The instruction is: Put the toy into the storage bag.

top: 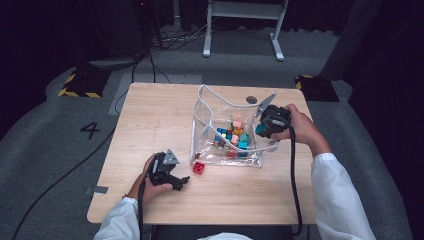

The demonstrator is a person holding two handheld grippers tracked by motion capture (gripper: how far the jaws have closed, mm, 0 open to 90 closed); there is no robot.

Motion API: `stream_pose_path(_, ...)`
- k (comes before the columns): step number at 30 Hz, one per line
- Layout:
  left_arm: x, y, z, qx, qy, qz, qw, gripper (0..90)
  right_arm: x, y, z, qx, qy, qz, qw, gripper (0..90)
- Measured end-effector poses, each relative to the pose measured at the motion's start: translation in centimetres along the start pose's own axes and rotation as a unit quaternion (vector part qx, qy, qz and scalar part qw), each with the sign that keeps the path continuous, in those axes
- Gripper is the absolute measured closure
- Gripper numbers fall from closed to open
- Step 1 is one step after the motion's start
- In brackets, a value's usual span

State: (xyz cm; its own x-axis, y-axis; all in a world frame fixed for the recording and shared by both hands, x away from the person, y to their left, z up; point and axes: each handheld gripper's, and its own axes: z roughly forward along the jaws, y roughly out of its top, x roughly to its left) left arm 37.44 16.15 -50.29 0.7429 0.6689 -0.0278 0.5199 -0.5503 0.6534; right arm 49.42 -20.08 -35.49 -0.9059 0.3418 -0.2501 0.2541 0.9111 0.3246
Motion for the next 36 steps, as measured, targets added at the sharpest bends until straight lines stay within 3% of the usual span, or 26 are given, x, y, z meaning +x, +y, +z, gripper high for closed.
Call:
stream_pose_path(2, 0.1, 0.0, 0.1, -0.005, -0.002, 0.008, 1.0000, 4.1, 0.0, 0.0, -0.1, 0.006, -0.006, 0.003, 1.0000, 59.3)
stream_pose_path(7, 0.1, 0.0, 0.1, -0.005, -0.004, 0.005, 1.0000, 4.1, -0.2, -0.5, -0.3, 0.012, -0.011, 0.010, 0.9998, 59.2)
stream_pose_path(21, 0.1, 0.0, 0.1, -0.005, -0.004, 0.005, 1.0000, 4.1, -0.1, -1.2, -0.9, -0.014, -0.014, 0.015, 0.9997, 56.5)
stream_pose_path(30, 0.1, 0.0, 0.1, -0.006, -0.004, 0.005, 1.0000, 4.1, 0.4, -1.7, -1.6, -0.063, -0.001, 0.021, 0.9978, 52.2)
stream_pose_path(33, 0.1, 0.0, 0.1, -0.005, -0.004, 0.005, 1.0000, 4.1, 0.7, -1.9, -1.9, -0.084, 0.007, 0.031, 0.9960, 50.3)
stream_pose_path(35, 0.1, 0.0, 0.1, -0.005, -0.004, 0.005, 1.0000, 4.1, 0.6, -2.0, -2.0, -0.103, 0.000, 0.017, 0.9946, 47.6)
stream_pose_path(36, 0.1, 0.0, 0.1, -0.005, -0.004, 0.005, 1.0000, 4.1, 0.8, -2.1, -2.2, -0.108, 0.001, 0.021, 0.9940, 47.0)
